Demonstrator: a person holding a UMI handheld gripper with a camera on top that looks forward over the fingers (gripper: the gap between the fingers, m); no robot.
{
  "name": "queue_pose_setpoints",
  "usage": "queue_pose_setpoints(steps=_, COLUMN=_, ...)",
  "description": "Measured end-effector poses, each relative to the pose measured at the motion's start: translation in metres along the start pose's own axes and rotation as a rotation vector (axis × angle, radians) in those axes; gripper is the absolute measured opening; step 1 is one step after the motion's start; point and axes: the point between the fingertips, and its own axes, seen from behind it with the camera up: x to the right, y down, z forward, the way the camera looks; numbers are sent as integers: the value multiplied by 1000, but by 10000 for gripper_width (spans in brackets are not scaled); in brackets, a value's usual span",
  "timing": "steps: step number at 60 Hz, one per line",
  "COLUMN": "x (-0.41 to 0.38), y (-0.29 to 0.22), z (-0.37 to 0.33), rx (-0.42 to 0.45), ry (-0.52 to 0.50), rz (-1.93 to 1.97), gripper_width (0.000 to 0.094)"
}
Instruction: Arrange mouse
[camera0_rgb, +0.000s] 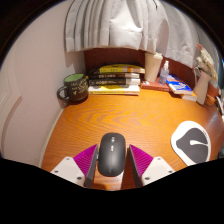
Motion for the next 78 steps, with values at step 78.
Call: queue_pose_setpoints(steps=78, x=322, y=-44, z=-59, rx=7, ry=41, rz=87, gripper_width=372)
